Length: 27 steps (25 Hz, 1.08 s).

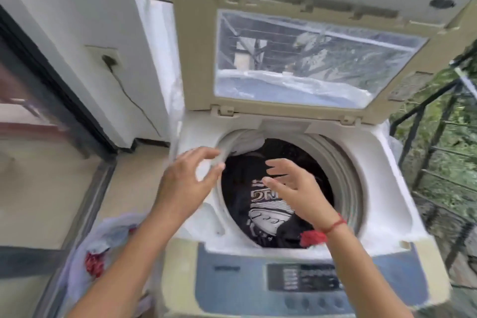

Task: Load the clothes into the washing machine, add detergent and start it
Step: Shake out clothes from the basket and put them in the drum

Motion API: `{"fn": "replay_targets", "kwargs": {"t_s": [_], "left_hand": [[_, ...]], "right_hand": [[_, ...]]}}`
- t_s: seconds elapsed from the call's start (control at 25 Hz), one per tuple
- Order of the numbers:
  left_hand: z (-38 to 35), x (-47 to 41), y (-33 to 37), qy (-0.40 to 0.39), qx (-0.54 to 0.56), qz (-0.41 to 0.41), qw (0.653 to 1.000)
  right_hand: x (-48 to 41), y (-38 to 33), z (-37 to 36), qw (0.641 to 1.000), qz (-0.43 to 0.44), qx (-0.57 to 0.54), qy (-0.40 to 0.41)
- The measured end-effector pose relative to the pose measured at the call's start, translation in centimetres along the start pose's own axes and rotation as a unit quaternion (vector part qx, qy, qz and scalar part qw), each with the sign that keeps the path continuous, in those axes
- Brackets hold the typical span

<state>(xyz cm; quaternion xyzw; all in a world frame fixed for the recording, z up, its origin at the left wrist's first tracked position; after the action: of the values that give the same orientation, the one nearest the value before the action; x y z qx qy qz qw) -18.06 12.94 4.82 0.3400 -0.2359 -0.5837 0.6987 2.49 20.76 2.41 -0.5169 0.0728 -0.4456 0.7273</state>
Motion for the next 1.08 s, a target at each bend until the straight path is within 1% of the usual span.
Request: {"fn": "replay_targets", "kwargs": {"t_s": [0.08, 0.16, 0.2, 0.28, 0.32, 0.44, 0.52, 0.6, 0.68, 0.8, 0.92, 1.0, 1.08], "left_hand": [[6.4, 6.1, -5.1, 0.07, 0.029, 0.028, 0.997], [11.0, 12.1, -12.2, 0.104, 0.043, 0.103, 0.988], [12.7, 15.1, -16.1, 0.104, 0.04, 0.148, 0.983], [15.0, 21.6, -24.5, 0.089, 0.016, 0.225, 0.97], [15.5, 24.4, -28.1, 0.08, 0.014, 0.262, 0.962], [15.6, 30.8, -36.9, 0.018, 0.022, 0.376, 0.926], [13.7, 32.6, -41.4, -0.049, 0.019, 0.411, 0.91], [10.9, 32.2, -44.8, -0.104, -0.002, 0.393, 0.913], [6.9, 30.9, -48.0, -0.177, -0.056, 0.354, 0.917], [-0.1, 29.4, -52.3, -0.309, -0.148, 0.28, 0.897], [-8.1, 28.2, -57.4, -0.364, -0.228, 0.175, 0.886], [-14.2, 28.4, -60.6, -0.438, -0.277, 0.14, 0.844], [-19.8, 28.4, -63.7, -0.504, -0.296, 0.143, 0.799]], "right_hand": [[1.6, -6.2, -6.9, 0.995, 0.073, -0.061, -0.006], [1.7, -10.0, -15.5, 0.988, 0.1, -0.098, -0.061], [1.3, -11.2, -20.0, 0.985, 0.101, -0.097, -0.096], [-0.1, -11.8, -29.0, 0.981, 0.087, -0.082, -0.155], [-1.0, -11.2, -32.5, 0.981, 0.072, -0.068, -0.169], [-4.0, -7.3, -40.6, 0.983, 0.002, -0.014, -0.182], [-6.0, -3.0, -44.6, 0.981, -0.065, 0.054, -0.175], [-8.1, 1.3, -49.3, 0.96, -0.104, 0.139, -0.219], [-10.2, 6.1, -54.3, 0.93, -0.134, 0.2, -0.278], [-13.2, 13.5, -59.3, 0.9, -0.184, 0.238, -0.315], [-15.8, 21.6, -63.7, 0.879, -0.209, 0.27, -0.334], [-17.1, 26.8, -66.8, 0.85, -0.206, 0.316, -0.367], [-18.2, 32.0, -69.2, 0.81, -0.198, 0.382, -0.398]]}}
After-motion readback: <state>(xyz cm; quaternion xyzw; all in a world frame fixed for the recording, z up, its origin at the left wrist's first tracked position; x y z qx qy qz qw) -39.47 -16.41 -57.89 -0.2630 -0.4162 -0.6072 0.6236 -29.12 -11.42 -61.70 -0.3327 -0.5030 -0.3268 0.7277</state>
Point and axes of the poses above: each hand's wrist, its own x-axis away from the middle knuckle, its own z-axis out of the back of the hand, y = z × x, the point moved 8 cm from there along -x, towards the middle knuckle, and after that the axes turned 12 degrees about -y, right-handed, at the moved point
